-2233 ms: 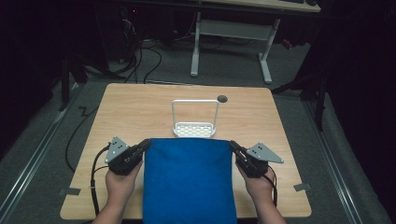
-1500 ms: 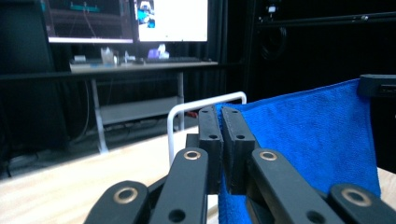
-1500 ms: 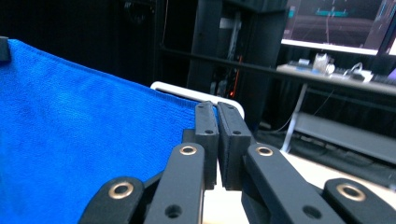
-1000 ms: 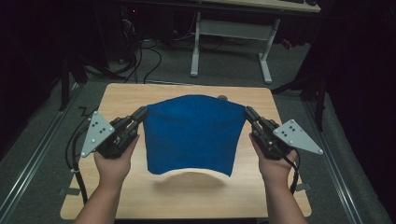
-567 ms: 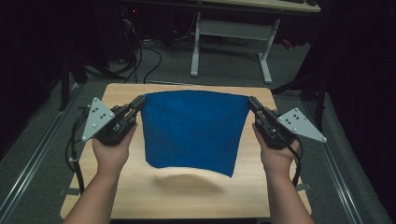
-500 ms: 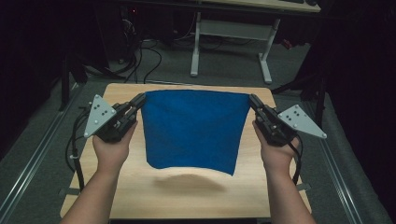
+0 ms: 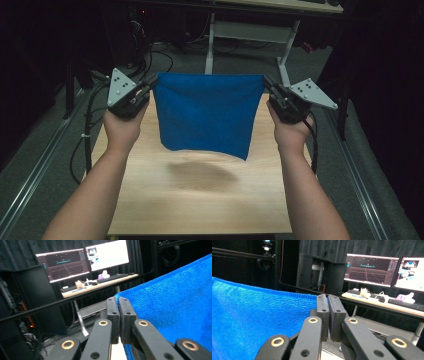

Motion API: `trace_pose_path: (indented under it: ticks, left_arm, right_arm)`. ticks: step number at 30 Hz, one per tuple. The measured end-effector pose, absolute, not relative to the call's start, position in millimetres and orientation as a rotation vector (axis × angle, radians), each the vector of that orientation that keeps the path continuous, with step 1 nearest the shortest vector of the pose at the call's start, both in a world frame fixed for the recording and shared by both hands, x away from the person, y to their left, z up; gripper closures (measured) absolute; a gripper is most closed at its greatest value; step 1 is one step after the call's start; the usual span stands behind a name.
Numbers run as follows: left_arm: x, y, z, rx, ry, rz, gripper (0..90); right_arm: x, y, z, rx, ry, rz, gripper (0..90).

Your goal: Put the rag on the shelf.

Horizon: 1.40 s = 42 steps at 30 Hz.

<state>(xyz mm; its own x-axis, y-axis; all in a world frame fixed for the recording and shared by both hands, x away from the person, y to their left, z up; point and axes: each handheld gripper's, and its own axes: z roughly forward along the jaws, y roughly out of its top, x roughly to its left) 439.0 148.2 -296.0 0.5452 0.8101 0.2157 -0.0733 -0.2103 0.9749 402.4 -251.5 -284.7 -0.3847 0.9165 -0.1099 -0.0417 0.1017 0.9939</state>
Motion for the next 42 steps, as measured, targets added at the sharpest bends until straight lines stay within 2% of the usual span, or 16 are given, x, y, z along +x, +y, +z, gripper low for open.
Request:
trace_pose_path:
  ticks: [7, 18, 31, 42]
  left_arm:
    - [472.4, 139.2, -286.0, 1.634, 0.687, 0.979, 88.2]
    - [512.9, 136.1, -293.7, 1.631, 0.777, 0.932, 88.0]
    - [546.9, 130.5, -360.1, 1.772, 0.917, 0.775, 87.9]
    - [552.1, 127.4, -423.3, 1.928, 0.985, 0.583, 88.0]
  right_arm:
    - [440.5, -248.9, -279.5, 0.927, 1.524, 1.385, 88.9]
    - [488.7, -246.6, -283.9, 0.982, 1.547, 1.336, 89.0]
    - [519.0, -245.7, -332.4, 1.052, 1.686, 1.197, 89.0]
    - [526.2, -248.5, -393.8, 1.154, 1.807, 1.129, 88.9]
